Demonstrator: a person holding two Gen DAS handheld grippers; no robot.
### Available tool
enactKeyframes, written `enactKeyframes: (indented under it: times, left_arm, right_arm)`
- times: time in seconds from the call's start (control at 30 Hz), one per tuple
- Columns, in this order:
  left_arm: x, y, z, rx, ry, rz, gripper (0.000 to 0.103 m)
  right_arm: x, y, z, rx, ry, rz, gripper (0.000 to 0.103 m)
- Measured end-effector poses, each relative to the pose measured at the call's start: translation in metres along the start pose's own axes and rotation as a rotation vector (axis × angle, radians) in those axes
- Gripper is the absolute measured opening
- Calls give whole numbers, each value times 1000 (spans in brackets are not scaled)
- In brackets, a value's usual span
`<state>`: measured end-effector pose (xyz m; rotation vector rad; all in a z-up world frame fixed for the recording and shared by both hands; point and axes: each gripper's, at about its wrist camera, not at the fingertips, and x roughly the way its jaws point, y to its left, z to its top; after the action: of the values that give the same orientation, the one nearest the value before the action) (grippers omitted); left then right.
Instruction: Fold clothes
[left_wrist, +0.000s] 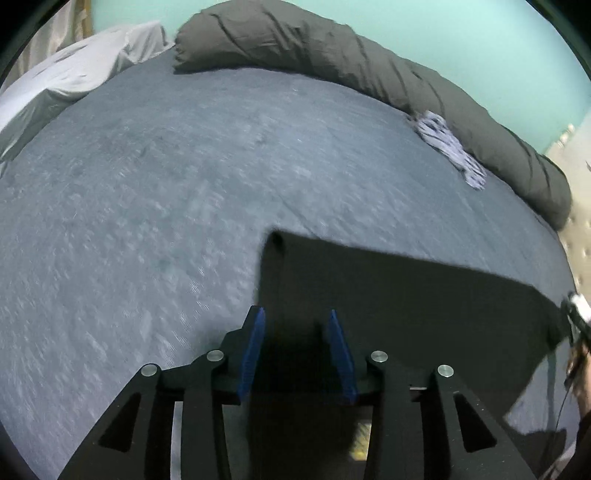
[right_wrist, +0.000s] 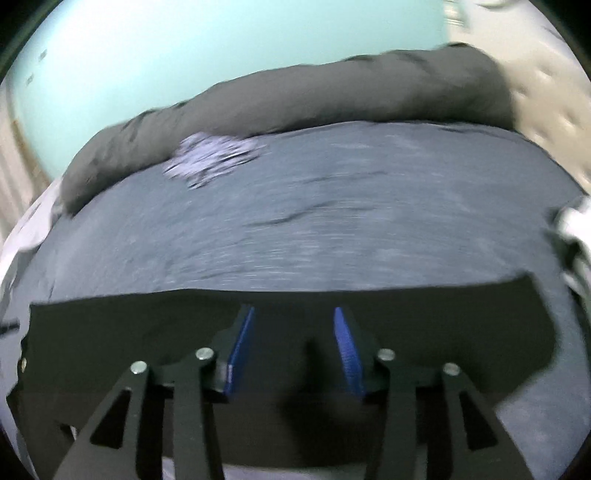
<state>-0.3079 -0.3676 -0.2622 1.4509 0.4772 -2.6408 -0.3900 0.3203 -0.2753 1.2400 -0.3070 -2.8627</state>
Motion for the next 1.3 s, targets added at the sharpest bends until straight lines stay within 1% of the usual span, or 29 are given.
enactKeyframes:
  times: [0.07,0.17,0.23,0.3,0.37,0.5,0.6,0.7,0.73,0.77,0.8,0.83,0.87,0.9,0.97,1.07,1.2,1.23,1.3]
  left_arm:
    - [0,-16,-13,28,12,-23,41]
    - [6,-46,-36,72,35,-68,41]
    - [13,-65,-50,102,54,-93,41]
    - [22,-83,-62,137,74,-105,41]
    - [31,-99,-73,167,85,-101,41]
    - [43,-115,-83,192,87,-96,41]
    - [47,-118,-86,187,77,-89,43]
    - [46,-116,-88,156,56,-97,43]
    - [46,-116,-89,149,48,-98,43]
    - [46,-116,-89,145,42,-96,43]
    - [46,-117,-90,147,36,-92,43]
    - [47,-118,-92,153,30,-86,43]
    - [48,-119,-93,158,23,-81,44]
    - [49,-119,-94,159,16,-80,44]
    - [51,-118,-95,154,5,-80,44]
    - [50,-118,-98,168,1,-69,44]
    - [52,-120,-97,185,0,-60,44]
    - [51,-120,-96,181,2,-63,44]
    - [50,-121,-96,182,5,-62,44]
  right_arm:
    - [-13,-28,0,41,-7,-49,49]
    - [-29,-63,-5,86,-9,-107,55]
    - [-34,-83,-9,113,0,-141,63]
    - [-34,-98,-13,131,14,-171,63]
    - [-33,-114,-18,149,17,-204,64]
    - [-27,-136,-20,168,13,-234,64]
    - [-18,-148,-20,177,21,-214,64]
    - [-3,-154,-22,196,55,-204,64]
    - [0,-154,-23,191,56,-200,59]
    - [0,-154,-23,183,52,-203,48]
    - [1,-154,-22,175,54,-210,24]
    - [2,-154,-21,167,55,-218,15]
    - [4,-154,-19,159,56,-225,13]
    - [5,-154,-18,148,57,-236,9]
    - [5,-152,-9,95,57,-286,7]
    - [1,-158,5,82,36,-328,7]
    - [13,-160,0,65,94,-389,7]
    - [16,-160,-4,60,103,-408,11]
    - [14,-161,-10,60,103,-451,15]
